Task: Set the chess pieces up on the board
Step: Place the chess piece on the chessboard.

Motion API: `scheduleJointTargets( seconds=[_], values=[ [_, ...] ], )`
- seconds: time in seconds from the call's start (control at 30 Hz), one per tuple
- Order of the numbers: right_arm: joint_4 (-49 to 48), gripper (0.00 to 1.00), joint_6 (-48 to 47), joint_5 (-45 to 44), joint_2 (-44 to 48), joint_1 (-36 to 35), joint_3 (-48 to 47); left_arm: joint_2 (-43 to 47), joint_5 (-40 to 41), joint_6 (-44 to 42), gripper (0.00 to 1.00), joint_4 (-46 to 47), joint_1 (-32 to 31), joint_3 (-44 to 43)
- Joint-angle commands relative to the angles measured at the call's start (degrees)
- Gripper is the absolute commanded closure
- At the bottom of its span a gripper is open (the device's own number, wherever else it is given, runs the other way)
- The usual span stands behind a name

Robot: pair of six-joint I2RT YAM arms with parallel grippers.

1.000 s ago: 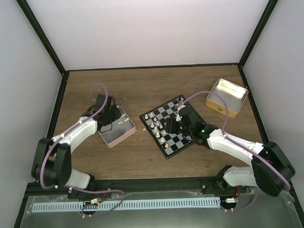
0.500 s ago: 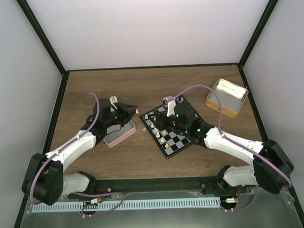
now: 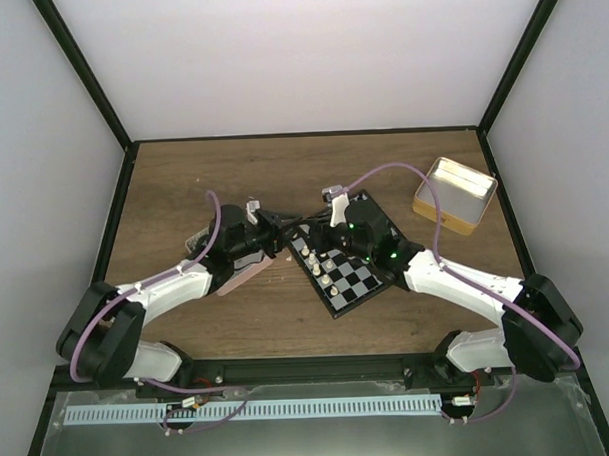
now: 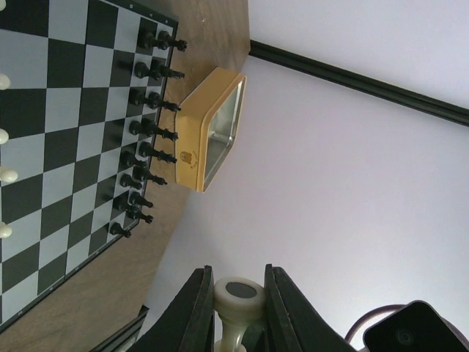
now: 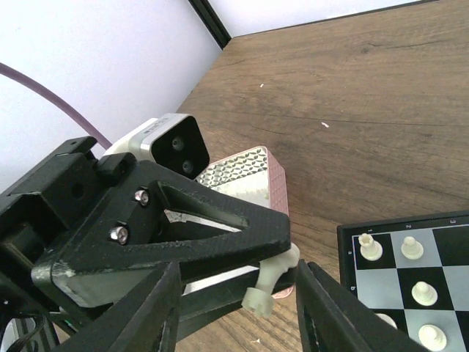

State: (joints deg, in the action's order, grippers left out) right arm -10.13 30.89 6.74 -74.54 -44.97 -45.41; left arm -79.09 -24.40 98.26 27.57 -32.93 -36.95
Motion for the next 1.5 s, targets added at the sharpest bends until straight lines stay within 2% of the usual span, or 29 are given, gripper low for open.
scheduleJointTargets(
  seconds=[0.0,0.13,0.23,0.33,0.6,1.1,1.3,1.47],
  values=[
    [-0.24,0.59,-0.4,-1.05,-0.52,-0.45,-0.91,-1.01,0.71,3.63,0.87,4.96,-0.56,0.52],
    [0.1,0.61,-0.4,-1.11,-0.6,-0.47,-0.56,-0.8,1.4,4.04,0.87,5.0,-0.55,0.82],
    [0.43,0.52,-0.55,-1.18,-0.43,-0.47,0.11,-0.84,1.55,4.12,0.87,5.0,-0.56,0.83],
    [0.09,0.49,-0.65,-1.37,0.24,-0.47,1.26,-0.98,1.47,4.13,0.87,5.1,-0.49,0.76],
    [-0.69,0.68,-1.18,-1.93,-0.25,-0.42,1.18,-0.99,1.2,4.14,0.87,5.4,-0.51,0.5],
    [-1.25,0.74,-0.21,-5.42,-3.27,-0.46,-2.93,-0.88,0.61,3.72,0.87,4.98,-0.99,0.65],
    [-0.55,0.88,-0.79,-6.86,-2.51,-0.38,-2.93,-0.65,0.63,2.86,0.86,4.25,-1.17,0.91],
    [2.29,0.96,-1.05,-7.39,-1.36,-0.45,-2.72,0.41,1.34,0.27,0.78,1.41,-1.17,0.79]
  ],
)
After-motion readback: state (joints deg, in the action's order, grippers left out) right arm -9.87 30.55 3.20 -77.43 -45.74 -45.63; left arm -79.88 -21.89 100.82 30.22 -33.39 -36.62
